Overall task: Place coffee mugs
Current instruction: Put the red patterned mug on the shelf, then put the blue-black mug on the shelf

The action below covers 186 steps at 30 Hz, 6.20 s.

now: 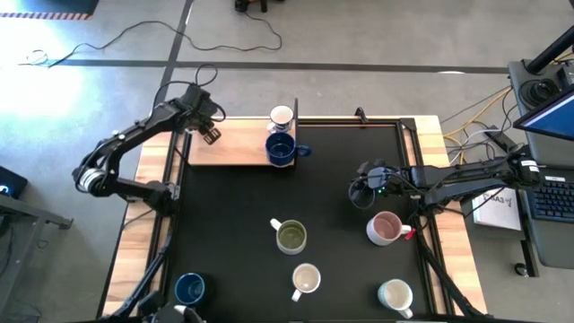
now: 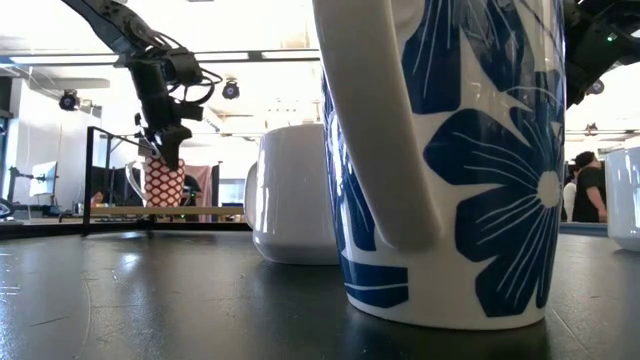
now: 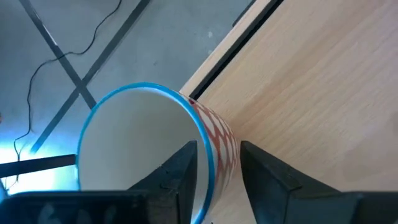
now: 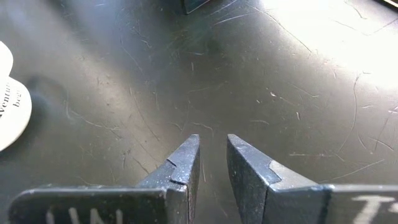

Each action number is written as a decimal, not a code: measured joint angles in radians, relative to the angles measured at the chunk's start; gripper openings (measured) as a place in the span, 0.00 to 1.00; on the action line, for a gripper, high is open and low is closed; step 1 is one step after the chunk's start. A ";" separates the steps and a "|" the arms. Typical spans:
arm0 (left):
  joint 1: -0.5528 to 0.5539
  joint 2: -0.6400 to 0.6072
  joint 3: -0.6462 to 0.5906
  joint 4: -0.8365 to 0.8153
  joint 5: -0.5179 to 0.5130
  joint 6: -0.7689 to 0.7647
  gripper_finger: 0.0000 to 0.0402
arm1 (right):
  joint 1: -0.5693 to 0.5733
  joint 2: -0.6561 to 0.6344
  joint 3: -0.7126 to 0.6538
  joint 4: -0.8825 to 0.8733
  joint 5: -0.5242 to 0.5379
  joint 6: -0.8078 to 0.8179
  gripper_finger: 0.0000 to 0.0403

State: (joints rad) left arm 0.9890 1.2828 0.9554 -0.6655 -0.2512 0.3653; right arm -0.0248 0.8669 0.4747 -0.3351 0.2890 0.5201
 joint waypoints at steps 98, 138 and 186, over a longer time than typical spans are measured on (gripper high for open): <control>-1.900 0.630 0.693 -0.604 0.348 -2.522 0.42 | 0.000 0.000 0.000 0.003 0.000 0.000 0.17; -1.909 0.608 0.584 -0.713 0.291 -2.427 0.02 | 0.000 0.000 0.000 0.003 0.000 0.000 0.17; -1.146 0.042 0.096 -0.508 0.080 -0.898 0.03 | 0.000 0.000 0.000 0.003 0.000 0.000 0.17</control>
State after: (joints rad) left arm -0.1572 1.3247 1.0512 -1.1736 -0.1711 -0.5332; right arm -0.0247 0.8669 0.4751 -0.3317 0.2890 0.5201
